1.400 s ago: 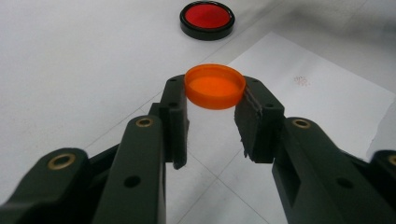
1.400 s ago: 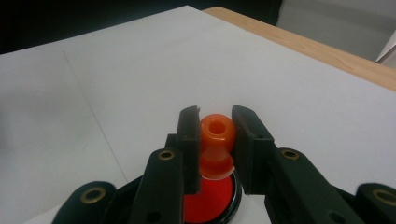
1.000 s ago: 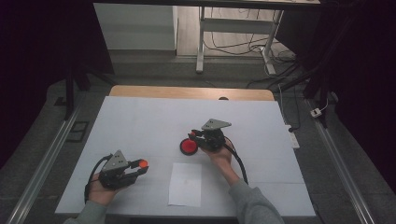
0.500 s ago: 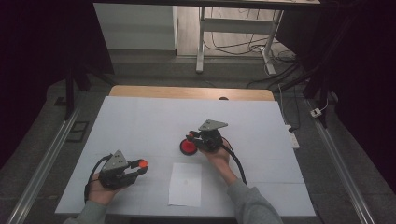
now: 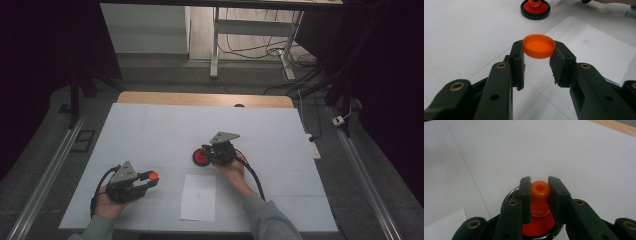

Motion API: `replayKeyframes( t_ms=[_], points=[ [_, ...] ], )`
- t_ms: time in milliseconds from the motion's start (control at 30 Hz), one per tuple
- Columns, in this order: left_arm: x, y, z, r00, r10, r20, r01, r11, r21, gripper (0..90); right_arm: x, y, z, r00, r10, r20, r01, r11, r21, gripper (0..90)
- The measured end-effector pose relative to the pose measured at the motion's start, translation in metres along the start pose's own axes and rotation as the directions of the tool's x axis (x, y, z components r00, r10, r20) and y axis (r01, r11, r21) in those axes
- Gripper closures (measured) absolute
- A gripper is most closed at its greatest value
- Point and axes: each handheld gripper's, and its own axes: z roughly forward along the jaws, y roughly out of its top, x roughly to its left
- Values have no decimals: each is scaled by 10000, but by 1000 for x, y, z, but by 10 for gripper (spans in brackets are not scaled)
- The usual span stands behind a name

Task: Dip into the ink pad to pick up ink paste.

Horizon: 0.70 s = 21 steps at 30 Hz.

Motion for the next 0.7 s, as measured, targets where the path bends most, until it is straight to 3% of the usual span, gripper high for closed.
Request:
replayKeyframes(
  t_ms=[333, 700],
  points=[
    [-1, 0, -1, 10000, 18, -14, -18, 10000, -9, 648, 4, -2, -1, 9992, -342, 207, 341, 9994, 44, 730],
    [-1, 1, -1, 10000, 32, 9, -32, 10000, -2, 648, 2, -4, -1, 9999, -115, 116, 117, 9998, -173, 730]
  ],
)
